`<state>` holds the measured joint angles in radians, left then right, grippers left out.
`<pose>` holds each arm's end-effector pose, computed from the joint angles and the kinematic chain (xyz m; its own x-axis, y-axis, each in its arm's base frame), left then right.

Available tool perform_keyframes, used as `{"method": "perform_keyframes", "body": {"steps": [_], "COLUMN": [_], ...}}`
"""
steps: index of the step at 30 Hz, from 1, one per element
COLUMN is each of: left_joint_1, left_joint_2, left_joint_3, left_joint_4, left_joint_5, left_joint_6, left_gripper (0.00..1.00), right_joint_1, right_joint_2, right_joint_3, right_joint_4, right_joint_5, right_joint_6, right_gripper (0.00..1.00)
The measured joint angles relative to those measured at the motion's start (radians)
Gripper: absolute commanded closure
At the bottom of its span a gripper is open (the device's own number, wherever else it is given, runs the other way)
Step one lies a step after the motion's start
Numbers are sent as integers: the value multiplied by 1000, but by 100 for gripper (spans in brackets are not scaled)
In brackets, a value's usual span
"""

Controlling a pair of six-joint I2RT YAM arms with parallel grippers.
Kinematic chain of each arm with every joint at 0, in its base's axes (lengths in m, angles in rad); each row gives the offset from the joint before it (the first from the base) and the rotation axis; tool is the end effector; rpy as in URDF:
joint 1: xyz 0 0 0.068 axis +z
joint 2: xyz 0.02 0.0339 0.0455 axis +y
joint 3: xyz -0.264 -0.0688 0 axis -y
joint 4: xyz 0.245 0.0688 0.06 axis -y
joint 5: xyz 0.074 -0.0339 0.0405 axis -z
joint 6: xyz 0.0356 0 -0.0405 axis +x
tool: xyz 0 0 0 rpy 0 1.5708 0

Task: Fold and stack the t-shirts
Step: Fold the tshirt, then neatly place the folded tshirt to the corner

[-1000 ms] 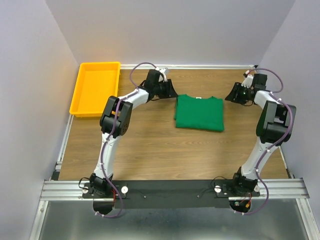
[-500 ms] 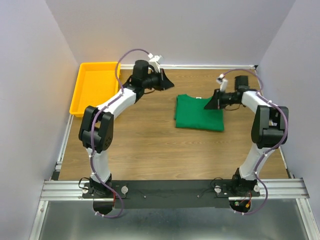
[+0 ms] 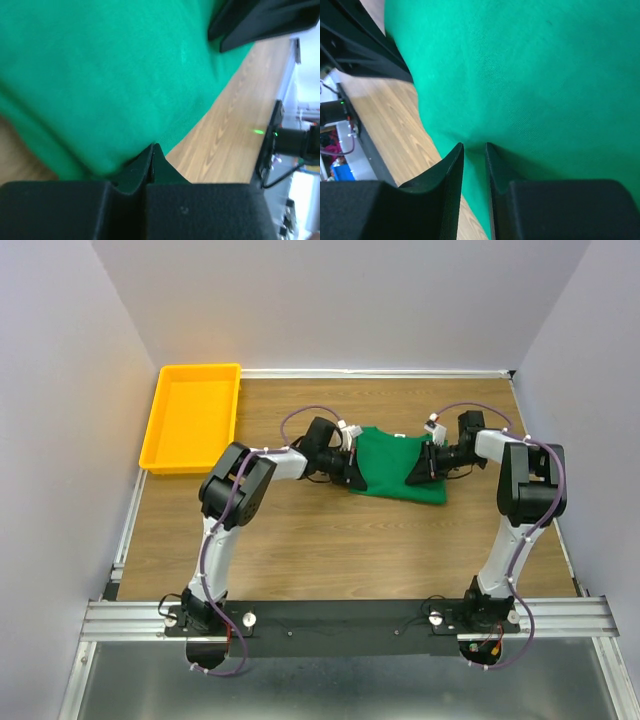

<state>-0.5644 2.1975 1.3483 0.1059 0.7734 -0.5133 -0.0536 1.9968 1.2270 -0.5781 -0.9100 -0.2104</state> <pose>0.3711 -0.2644 0.1157 -0.8994 0.1536 -0.4092 0.4312 0.4648 -0.7733 0.3689 0.0084 0.1330 -0.9229 -0.0789 -0.3770 -0.3417 0.6194 0.7068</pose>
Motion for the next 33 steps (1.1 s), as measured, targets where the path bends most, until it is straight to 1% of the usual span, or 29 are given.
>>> {"method": "perform_keyframes", "body": {"steps": [5,8,11,12,14,15,17,19,22,23,26,29,30,32,33], "left_joint_1": [36,62,81,88,94,96,99,104,116,121,150,180,192,202,203], "left_joint_2": [-32,-86,-163,-207,-281,-341,-432,-516,-636,-653,-725,-774,-791,-816,-832], "left_joint_3": [-39,-91,-135,-151,-167,-177,-190,-205,-232,-234,-235,-248,-257,-274,-288], "left_joint_4": [15,8,-12,-23,-27,-27,-22,-16,-22,-26,-43,-57,-64,-79,-92], "left_joint_5": [-34,-72,-114,-136,-186,-222,-280,-338,-423,-436,-500,-534,-544,-557,-564], "left_joint_6": [3,26,50,60,74,87,101,116,135,139,158,172,175,179,181], "left_gripper": [100,100,89,80,74,70,64,62,62,62,61,61,61,61,61], "right_joint_1": [-13,-48,-84,-92,-103,-103,-103,-99,-99,-99,-100,-100,-103,-106,-107], "right_joint_2": [0,-7,-39,-53,-107,-138,-191,-227,-234,-227,-164,-87,-80,-70,-64], "right_joint_3": [3,18,34,38,50,55,60,59,49,46,44,46,57,61,62], "right_joint_4": [-5,-30,-65,-76,-95,-102,-104,-92,-59,-53,-29,-20,-5,1,1], "right_joint_5": [50,63,89,99,124,150,208,301,423,442,500,509,510,503,496], "right_joint_6": [3,-4,-30,-38,-48,-50,-41,-15,43,55,104,137,150,167,171], "right_gripper": [68,62,55,53,48,40,33,24,21,21,24,32,42,59,72]}}
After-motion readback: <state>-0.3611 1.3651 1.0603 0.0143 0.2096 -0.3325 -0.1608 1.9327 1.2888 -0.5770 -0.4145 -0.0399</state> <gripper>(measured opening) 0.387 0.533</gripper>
